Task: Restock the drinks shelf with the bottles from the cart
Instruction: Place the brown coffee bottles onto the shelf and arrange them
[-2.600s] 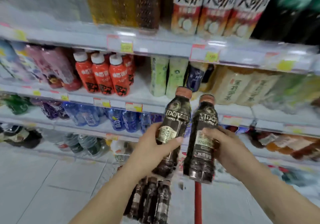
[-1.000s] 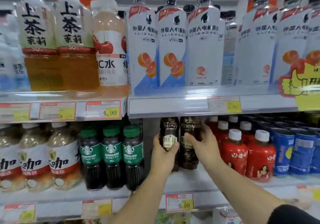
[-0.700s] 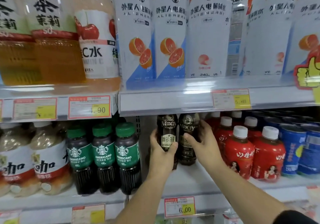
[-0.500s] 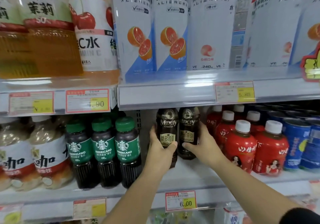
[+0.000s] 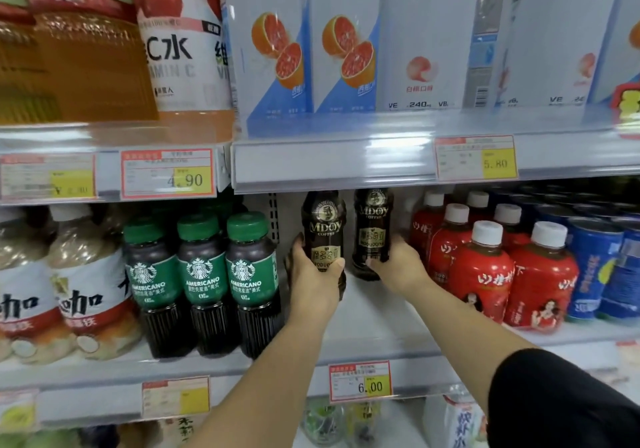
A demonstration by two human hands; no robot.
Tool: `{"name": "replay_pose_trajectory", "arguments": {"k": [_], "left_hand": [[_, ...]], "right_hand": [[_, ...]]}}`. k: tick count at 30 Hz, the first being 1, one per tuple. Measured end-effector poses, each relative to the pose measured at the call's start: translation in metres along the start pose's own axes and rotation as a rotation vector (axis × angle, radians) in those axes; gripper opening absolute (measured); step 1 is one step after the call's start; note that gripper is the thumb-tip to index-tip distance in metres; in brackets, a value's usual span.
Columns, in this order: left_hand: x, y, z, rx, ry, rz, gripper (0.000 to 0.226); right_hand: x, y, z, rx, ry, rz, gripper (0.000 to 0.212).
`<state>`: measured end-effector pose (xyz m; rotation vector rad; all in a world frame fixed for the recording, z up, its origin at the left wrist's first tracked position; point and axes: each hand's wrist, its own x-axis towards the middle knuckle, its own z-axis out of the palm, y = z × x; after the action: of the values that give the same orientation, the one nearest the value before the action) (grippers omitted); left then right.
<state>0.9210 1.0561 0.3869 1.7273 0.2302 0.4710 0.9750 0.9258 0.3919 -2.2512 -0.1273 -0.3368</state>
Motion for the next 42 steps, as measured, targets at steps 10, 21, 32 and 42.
{"name": "replay_pose_trajectory", "arguments": {"k": [10,21,32,42], "left_hand": [[0.048,-0.017,0.033,-0.176,0.114,-0.085,0.061],[0.1,-0.022,0.057,-0.085,0.202,-0.067,0.064],[0.133,-0.026,0.075,0.02,0.297,-0.037,0.054],[0.122,-0.021,0.073,0.134,0.232,-0.084,0.06]], "right_hand": [[0.067,0.002,0.03,-0.047,-0.01,0.023,0.038],[0.09,0.021,0.051,0.138,0.069,-0.02,0.035],[0.098,0.03,0.06,0.133,0.138,-0.068,0.037],[0.091,0.018,0.05,0.099,0.039,0.007,0.036]]}}
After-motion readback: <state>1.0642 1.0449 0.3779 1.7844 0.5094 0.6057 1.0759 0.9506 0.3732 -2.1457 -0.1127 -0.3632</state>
